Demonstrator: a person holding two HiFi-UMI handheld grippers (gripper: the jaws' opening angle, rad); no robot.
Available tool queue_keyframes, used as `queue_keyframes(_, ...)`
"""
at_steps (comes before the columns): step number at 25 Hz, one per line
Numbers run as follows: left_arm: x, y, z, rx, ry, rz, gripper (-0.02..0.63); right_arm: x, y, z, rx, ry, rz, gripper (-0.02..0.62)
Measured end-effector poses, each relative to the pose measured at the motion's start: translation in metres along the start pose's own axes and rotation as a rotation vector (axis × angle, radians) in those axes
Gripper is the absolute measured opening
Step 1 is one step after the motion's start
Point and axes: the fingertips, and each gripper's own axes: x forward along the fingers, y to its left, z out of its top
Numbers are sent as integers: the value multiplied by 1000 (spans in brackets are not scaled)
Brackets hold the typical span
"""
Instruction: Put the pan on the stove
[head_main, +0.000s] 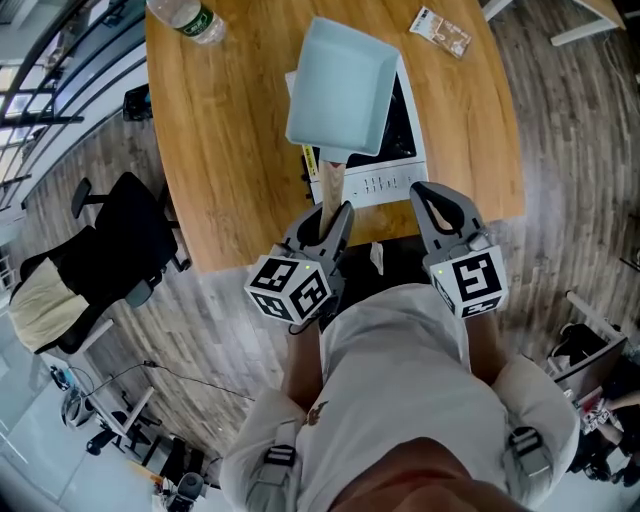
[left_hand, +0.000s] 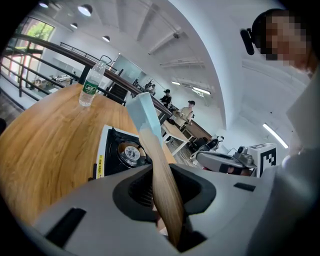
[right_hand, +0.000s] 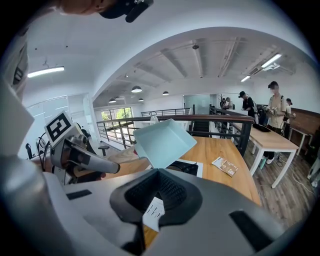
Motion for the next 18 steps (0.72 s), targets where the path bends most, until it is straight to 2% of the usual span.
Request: queue_keyframes(18,35,18,-43,-63,83,-1,91,15,0,-35,32,79,15,20)
